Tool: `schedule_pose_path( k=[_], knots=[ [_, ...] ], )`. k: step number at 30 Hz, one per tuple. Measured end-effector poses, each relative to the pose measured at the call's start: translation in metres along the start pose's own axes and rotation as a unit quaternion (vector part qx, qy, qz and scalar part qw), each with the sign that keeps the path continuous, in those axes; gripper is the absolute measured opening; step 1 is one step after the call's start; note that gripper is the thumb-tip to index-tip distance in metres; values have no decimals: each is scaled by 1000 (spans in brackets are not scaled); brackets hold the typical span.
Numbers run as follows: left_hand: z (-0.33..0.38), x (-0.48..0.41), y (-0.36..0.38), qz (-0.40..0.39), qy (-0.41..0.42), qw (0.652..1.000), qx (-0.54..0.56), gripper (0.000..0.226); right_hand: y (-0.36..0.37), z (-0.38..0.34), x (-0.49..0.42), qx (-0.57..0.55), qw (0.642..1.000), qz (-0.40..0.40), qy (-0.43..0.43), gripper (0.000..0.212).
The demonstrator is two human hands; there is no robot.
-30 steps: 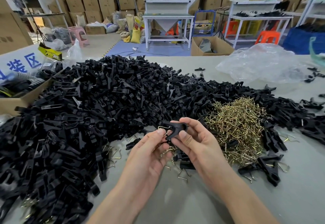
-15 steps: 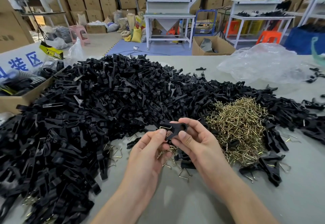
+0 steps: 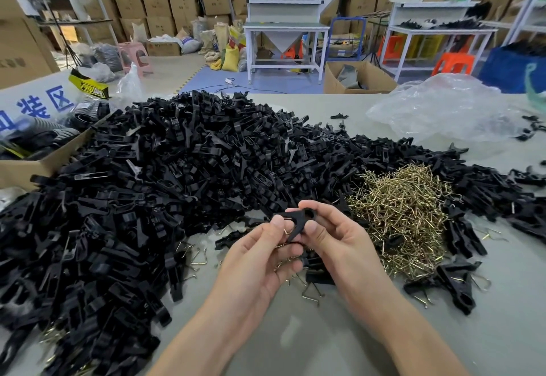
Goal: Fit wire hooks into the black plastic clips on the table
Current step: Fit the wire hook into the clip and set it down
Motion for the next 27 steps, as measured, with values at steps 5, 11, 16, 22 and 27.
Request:
schedule_pose_path(
  k=[5, 11, 16, 22, 27],
  knots=[
    [-1, 2, 3, -29, 14, 999, 18, 28, -1, -1, 0, -16, 1000, -6, 1, 35],
    [0, 6, 1, -109, 12, 993, 36, 41, -4, -3, 1, 3, 1000, -8, 28, 37],
    [2, 6, -2, -165, 6, 986, 31, 40, -4, -6, 4, 9, 998, -38, 45, 32],
    [-2, 5, -2, -171, 8, 985, 35, 44, -4, -8, 5, 15, 998, -30, 52, 28],
    [-4, 5, -2, -179, 14, 983, 49, 49, -2, -9, 7, 29, 997, -32, 56, 28]
  ],
)
Point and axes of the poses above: each hand's wrist, its own x-axis away from the middle knuckle, its own y-axis out of the palm, z = x × y, the point moved 1 cm from there along -x, towards the middle knuckle, and after that the axes turned 12 degrees about -x, right-handed, at the moved point
